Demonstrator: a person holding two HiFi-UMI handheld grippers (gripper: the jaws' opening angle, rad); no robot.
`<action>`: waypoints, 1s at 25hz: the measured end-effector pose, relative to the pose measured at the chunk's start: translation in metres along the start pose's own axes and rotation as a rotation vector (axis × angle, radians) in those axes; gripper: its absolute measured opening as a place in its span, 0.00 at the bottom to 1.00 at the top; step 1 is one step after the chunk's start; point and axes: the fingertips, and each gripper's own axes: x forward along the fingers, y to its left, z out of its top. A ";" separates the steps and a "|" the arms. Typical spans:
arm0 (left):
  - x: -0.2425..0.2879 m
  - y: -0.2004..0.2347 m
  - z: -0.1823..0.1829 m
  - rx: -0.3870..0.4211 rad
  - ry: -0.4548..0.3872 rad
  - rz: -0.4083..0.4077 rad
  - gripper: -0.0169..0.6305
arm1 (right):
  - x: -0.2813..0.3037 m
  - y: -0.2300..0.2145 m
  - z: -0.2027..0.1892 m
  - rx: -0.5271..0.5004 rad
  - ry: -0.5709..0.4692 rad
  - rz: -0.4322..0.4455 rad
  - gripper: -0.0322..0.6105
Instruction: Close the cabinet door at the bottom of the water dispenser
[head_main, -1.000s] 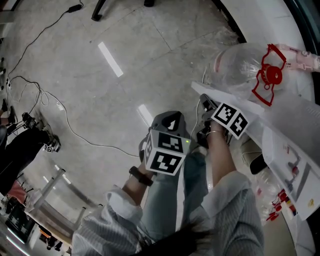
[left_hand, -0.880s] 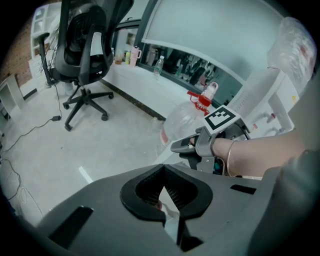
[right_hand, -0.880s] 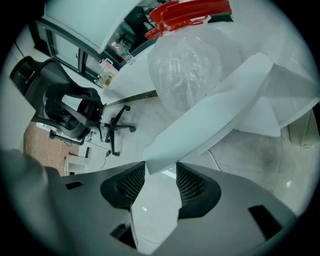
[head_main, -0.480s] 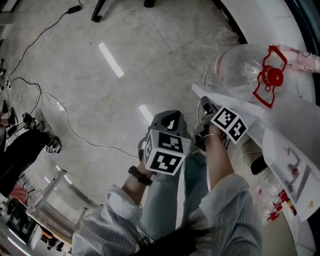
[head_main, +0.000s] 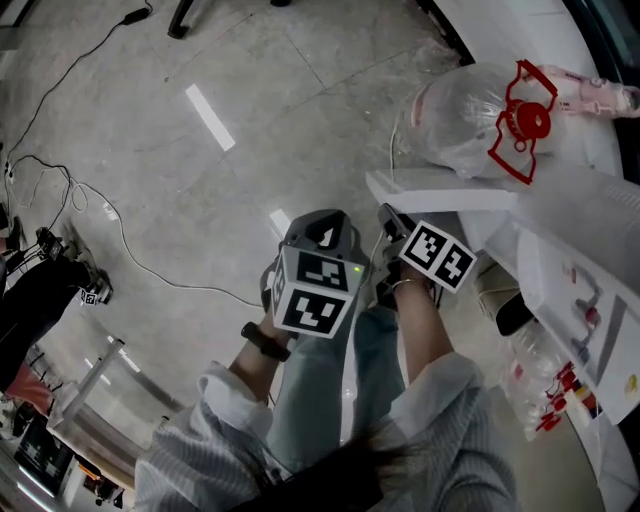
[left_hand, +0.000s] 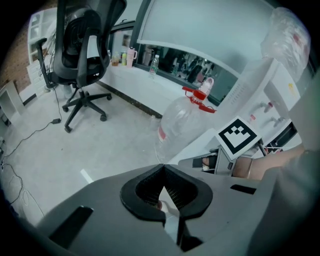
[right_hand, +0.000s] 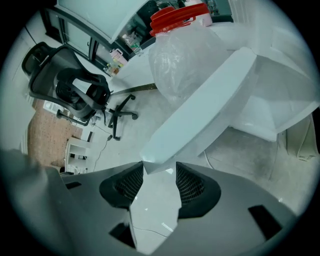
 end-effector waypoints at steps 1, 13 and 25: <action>0.001 -0.006 -0.006 0.001 0.005 -0.003 0.04 | -0.003 -0.004 -0.007 -0.014 0.011 0.004 0.33; 0.002 -0.092 -0.057 0.043 0.013 -0.045 0.04 | -0.056 -0.071 -0.075 -0.109 0.032 0.009 0.34; 0.003 -0.160 -0.106 0.056 0.010 -0.041 0.04 | -0.111 -0.154 -0.113 -0.066 -0.006 -0.014 0.34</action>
